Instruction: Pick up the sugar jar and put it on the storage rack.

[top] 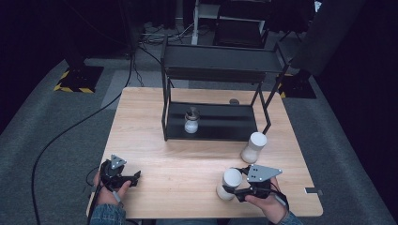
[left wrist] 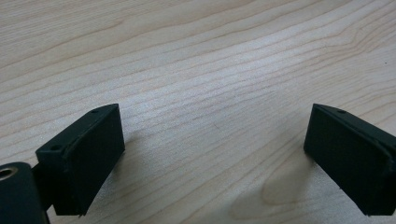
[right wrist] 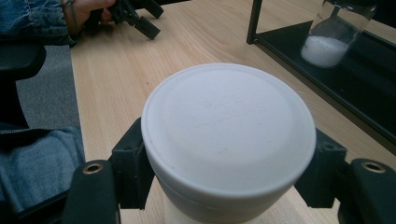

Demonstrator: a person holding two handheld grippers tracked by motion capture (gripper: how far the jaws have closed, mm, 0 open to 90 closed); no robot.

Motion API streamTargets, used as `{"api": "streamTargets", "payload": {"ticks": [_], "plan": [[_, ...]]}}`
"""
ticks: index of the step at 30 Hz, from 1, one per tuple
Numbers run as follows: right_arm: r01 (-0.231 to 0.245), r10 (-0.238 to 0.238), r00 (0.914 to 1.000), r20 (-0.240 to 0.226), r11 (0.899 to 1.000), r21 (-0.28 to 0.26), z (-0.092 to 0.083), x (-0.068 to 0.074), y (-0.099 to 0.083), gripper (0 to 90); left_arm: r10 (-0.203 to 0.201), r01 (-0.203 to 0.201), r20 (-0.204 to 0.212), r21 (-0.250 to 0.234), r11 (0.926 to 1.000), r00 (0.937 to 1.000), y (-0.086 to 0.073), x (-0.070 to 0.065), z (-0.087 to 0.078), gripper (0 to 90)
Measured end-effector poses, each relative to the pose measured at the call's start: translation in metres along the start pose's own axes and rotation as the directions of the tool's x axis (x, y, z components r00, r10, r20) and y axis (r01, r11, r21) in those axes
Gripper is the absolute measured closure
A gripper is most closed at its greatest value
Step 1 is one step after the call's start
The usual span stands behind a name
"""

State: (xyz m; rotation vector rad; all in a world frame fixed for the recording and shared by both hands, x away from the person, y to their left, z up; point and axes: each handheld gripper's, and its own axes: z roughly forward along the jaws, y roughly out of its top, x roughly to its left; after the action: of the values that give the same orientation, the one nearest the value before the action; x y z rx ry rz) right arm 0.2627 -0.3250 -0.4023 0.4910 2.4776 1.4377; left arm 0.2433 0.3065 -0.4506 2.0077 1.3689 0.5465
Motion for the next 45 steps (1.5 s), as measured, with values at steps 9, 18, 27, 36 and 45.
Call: {"api": "streamTargets", "payload": {"ticks": [9, 18, 27, 36, 45], "plan": [[-0.012, 0.012, 0.9999, 0.008, 1.0, -0.006, -0.001, -0.003, 0.007, 33.3, 0.001, -0.001, 0.0, 0.0, 1.0, 1.0, 0.0, 0.0, 0.0, 5.0], [0.011, -0.012, 0.9996, 0.027, 1.0, 0.002, -0.008, -0.007, 0.032, 33.3, 0.003, -0.003, 0.005, 0.001, 1.0, 1.0, 0.0, 0.001, 0.0, 5.0], [0.015, -0.016, 0.9993, 0.035, 1.0, 0.011, -0.008, -0.014, 0.049, 33.3, 0.008, -0.008, 0.011, 0.001, 1.0, 0.9999, 0.0, 0.001, 0.0, 5.0], [0.002, -0.002, 0.9994, 0.035, 1.0, 0.006, -0.008, -0.021, 0.059, 33.3, 0.013, -0.014, 0.016, 0.003, 0.9999, 0.9998, 0.001, 0.002, 0.0, 4.3], [0.019, -0.02, 0.9992, 0.035, 0.999, 0.026, -0.01, -0.027, 0.076, 33.3, 0.014, -0.014, 0.018, 0.005, 0.9999, 0.9997, 0.001, 0.002, 0.0, 3.9]]}}
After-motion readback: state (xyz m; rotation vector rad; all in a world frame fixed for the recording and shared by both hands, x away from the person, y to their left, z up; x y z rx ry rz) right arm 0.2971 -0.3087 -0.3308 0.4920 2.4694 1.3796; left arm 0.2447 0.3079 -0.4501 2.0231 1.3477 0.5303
